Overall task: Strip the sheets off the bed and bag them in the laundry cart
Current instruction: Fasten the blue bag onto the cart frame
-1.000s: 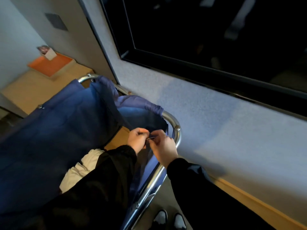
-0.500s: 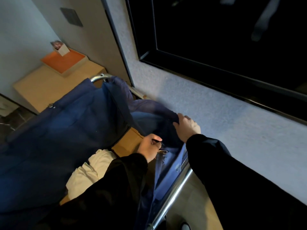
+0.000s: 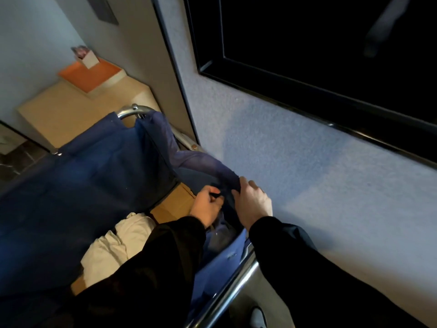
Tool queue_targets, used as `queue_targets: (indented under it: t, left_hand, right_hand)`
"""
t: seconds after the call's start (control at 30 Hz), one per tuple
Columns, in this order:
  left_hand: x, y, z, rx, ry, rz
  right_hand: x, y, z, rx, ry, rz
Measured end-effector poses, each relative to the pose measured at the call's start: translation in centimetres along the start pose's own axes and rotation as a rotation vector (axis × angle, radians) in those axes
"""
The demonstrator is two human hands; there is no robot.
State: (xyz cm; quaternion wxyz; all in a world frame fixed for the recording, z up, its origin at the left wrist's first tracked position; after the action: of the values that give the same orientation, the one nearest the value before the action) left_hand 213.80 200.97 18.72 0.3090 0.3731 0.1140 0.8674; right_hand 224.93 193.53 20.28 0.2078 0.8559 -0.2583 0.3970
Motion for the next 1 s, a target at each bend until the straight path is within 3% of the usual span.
queue_targets:
  t: [0.13, 0.37, 0.67, 0.87, 1.0]
  left_hand:
    - [0.7, 2.4, -1.3, 0.036, 0.107, 0.038]
    - [2.8, 6.4, -4.5, 0.033, 0.028, 0.058]
    - [4.5, 8.4, -4.9, 0.014, -0.204, 0.066]
    - [4.8, 8.2, -4.8, 0.009, -0.361, 0.103]
    - [5.2, 8.3, -5.3, 0.011, -0.235, 0.155]
  right_hand:
    - [-1.5, 3.8, -0.7, -0.023, -0.007, 0.011]
    - [-2.4, 8.4, -2.1, -0.157, -0.161, -0.055]
    - [-3.5, 13.2, -3.0, -0.057, -0.349, -0.029]
    - [-3.3, 12.5, -3.9, -0.021, -0.661, -0.067]
    - [-4.8, 10.8, -3.0, -0.158, -0.981, -0.063]
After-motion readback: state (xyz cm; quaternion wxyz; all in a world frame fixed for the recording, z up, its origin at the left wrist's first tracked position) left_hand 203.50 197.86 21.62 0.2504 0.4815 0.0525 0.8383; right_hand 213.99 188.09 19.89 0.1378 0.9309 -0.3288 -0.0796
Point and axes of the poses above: each hand's wrist, its own y-axis away from the middle knuckle, its own x-axis out of the back of the hand, z = x × y, the point moved 4 cm from there along -y, towards the middle knuckle, and after that the axes turned 12 degrees about -y, right-handed, at the moved point
